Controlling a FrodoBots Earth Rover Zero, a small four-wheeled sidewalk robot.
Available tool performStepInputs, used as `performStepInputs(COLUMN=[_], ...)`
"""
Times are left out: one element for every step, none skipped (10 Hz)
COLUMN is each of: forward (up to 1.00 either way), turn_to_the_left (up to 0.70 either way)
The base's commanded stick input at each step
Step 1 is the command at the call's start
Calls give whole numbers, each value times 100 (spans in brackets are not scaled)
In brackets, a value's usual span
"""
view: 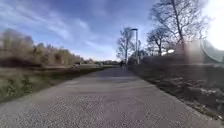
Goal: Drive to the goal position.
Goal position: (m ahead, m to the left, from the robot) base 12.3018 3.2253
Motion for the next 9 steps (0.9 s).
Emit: performStepInputs(forward=[100, 100, 100, 100, 100, 100, 100, 100, 100], turn_to_the_left=[0, 0, 0, 0, -1, -1, -4, -13, -40])
